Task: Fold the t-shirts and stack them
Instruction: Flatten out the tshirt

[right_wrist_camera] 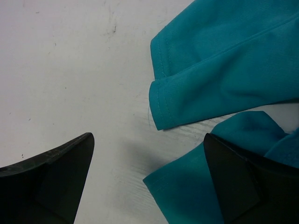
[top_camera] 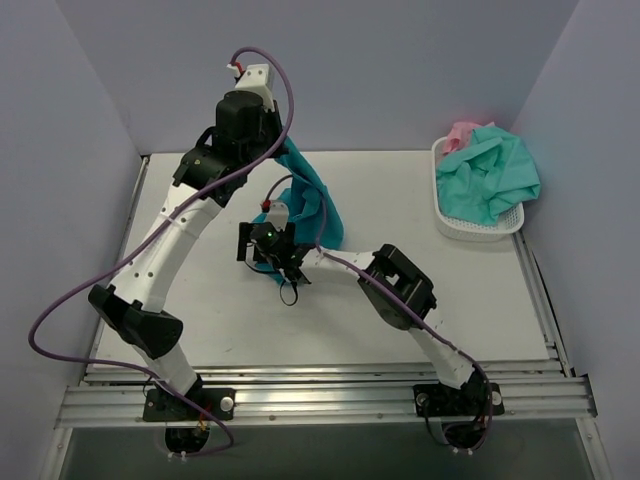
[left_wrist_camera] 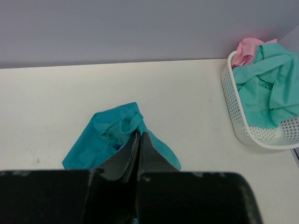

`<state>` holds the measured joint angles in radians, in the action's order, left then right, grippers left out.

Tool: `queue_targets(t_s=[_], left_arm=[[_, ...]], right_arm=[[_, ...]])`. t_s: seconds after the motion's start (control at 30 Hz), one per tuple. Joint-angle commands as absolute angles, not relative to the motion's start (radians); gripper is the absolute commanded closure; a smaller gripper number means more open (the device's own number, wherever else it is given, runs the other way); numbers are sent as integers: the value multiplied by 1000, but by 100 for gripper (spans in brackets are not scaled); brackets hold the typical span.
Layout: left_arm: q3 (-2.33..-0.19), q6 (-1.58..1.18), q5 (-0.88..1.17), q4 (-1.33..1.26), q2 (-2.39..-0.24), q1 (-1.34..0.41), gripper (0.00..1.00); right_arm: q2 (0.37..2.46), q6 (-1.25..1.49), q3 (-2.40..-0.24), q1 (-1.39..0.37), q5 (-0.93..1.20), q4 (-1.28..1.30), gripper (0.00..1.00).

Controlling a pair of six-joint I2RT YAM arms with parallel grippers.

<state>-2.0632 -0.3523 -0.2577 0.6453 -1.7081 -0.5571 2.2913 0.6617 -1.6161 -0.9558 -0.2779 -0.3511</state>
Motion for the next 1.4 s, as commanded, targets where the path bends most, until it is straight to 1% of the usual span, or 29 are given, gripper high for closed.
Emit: queue_targets(t_s=[0.0, 0.1, 0.33, 0.57, 0.73, 0.83, 0.87, 0.93, 0.97, 1.03, 1.07, 1.13, 1.17, 1.3, 1.33, 1.37], left_arm=[[-2074, -344, -264, 591, -1717, -543, 98], [-2060, -354, -250, 575, -1717, -543, 98], [-2040, -350, -250, 568, -1707, -540, 98], [-1990, -353, -239, 537, -1680, -523, 98], [-1964, -357, -218, 520, -1680, -503, 98], [-1942, -367, -198, 502, -1680, -488, 98], [-1941, -367, -195, 500, -1680, -485, 98], [-1939, -371, -189, 499, -1686, -479, 98], [-1937, -370, -187, 497, -1686, -477, 98], [-1936, -370, -181, 494, -1689, -474, 98], [-1933, -370, -183, 492, -1687, -471, 98], [-1928, -371, -179, 488, -1686, -471, 98], [-1927, -371, -178, 488, -1686, -468, 98], [-1913, -373, -176, 482, -1680, -463, 98], [-1910, -374, -176, 480, -1677, -462, 98], [-1907, -374, -173, 479, -1675, -460, 98]], right_arm=[[2175, 661, -1602, -960, -351, -315, 0], [2189, 657, -1608, -951, -368, -311, 0], [2307, 666, -1738, -936, -331, -279, 0], [2391, 673, -1805, -919, -316, -270, 2], [2408, 678, -1802, -905, -321, -267, 4], [2419, 686, -1795, -893, -311, -268, 14], [2424, 684, -1793, -891, -307, -275, 24], [2428, 684, -1795, -890, -302, -275, 38], [2433, 684, -1795, -888, -301, -273, 51], [2437, 684, -1801, -888, -301, -268, 61], [2442, 683, -1804, -890, -299, -265, 68], [2450, 684, -1807, -884, -295, -262, 73], [2454, 686, -1807, -882, -293, -259, 80], [2471, 693, -1812, -881, -284, -256, 85], [2480, 693, -1813, -881, -282, -252, 90], [2485, 696, -1819, -881, -278, -250, 92]])
